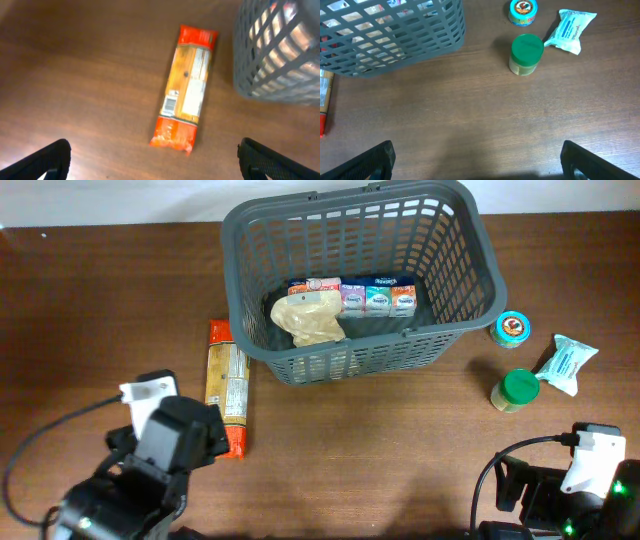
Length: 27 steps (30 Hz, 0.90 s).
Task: Pack container
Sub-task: 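Move the left gripper down to the orange-ended pasta bag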
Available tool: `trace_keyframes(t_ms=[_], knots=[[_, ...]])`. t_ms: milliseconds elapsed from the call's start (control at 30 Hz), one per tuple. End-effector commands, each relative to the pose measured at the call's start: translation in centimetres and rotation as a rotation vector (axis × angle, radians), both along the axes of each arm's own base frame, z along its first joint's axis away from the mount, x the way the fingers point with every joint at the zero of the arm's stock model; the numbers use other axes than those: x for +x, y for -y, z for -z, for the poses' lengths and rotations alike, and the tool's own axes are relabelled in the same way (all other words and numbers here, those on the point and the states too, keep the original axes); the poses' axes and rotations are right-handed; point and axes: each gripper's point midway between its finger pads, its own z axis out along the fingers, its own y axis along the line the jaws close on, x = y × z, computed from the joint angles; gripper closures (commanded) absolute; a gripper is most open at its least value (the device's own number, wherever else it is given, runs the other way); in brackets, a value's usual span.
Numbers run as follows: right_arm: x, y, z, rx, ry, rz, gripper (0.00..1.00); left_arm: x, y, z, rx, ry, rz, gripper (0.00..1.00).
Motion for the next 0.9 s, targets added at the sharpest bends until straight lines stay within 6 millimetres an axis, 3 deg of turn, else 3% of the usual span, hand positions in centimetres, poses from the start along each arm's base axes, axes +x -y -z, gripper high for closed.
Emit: trace_keyframes(t_ms=[0,133,300,633,867], knots=[[0.1,-0.1,-0.1,-0.001,0.002,-0.014,0.01,-0.4,1.0,4.5,-0.05,-0.077,0.004,0.01],[0.1,-0.1,-0.1,-0.001,0.002,-0.014,0.01,-0.4,1.2,9.5,-0.041,-0.154,-0.018,0.01],[0.1,-0.1,-0.1,-0.001,0.002,-0.014,0.01,0.7,1.6,13.5,-0.053,-0.133,-0.039,0.0],[0.1,-0.1,-0.1,-0.001,0.002,-0.014,0.01,1.5,1.6,18.7,-0.047,-0.086,-0.036,0.01],[0.1,-0.1,-0.1,-0.001,0.002,-0.014,0.01,3.6,2.0,19.0,-0.079,0.043,-0.052,0.01]])
